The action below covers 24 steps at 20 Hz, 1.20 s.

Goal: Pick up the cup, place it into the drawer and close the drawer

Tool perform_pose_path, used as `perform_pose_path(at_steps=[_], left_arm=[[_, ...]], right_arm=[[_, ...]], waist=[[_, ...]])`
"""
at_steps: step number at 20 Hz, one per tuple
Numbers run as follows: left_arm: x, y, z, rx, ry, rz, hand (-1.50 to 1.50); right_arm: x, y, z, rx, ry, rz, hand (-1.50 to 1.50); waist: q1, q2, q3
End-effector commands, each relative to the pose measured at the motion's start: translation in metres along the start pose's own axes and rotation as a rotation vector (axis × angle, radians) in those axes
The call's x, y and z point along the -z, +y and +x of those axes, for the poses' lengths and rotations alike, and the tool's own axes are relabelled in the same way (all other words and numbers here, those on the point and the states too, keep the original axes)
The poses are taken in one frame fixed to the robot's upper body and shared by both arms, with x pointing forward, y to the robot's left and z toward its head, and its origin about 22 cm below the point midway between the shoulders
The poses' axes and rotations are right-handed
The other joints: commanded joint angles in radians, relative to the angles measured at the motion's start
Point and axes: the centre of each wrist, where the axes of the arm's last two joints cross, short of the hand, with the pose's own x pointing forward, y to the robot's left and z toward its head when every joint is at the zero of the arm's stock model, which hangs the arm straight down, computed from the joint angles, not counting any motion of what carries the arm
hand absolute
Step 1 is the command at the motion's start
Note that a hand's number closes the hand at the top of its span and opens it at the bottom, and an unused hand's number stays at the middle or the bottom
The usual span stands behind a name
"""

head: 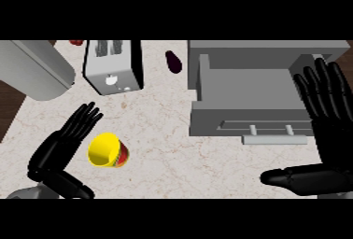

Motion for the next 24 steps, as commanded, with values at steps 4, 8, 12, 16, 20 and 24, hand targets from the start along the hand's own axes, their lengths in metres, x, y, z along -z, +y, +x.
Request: perform_pose_path(at_steps=[4,8,12,16,20,24], left_arm=[[-0.027,0.015,-0.032,-0.004,0.035,0.001,-1.50],[-0.012,0.020,-0.042,-0.006,0.056,0.002,-1.50],[-0.010,0.028,-0.054,0.000,0.072,0.016,-1.50],[0.000,0.015,-0.067,-0.001,0.040,0.055,-1.50],[-0.014,0.022,-0.089,-0.026,0.058,0.061,-1.50],[-0.006,0.020,-0.090,-0.002,0.070,0.062,-1.50]], right_arm=[[-0.005,0.002,-0.011,0.003,0.001,-0.002,-1.50],[-0.018,0.014,0.001,0.001,0.005,-0.002,-1.50],[-0.003,0.009,-0.007,-0.008,0.008,0.007,-1.50],[0.004,0.019,0.013,0.009,-0.014,0.014,-1.50],[-0.023,-0.017,-0.015,0.006,0.000,0.008,-1.50],[0.010,0.016,-0.007,0.019,0.020,0.030,-1.50]], waist=[[0.001,0.000,0.000],[-0.001,-0.001,0.000],[0.000,0.000,0.000],[0.001,-0.001,0.000],[-0.005,0.001,0.000],[0.001,0.000,0.000]])
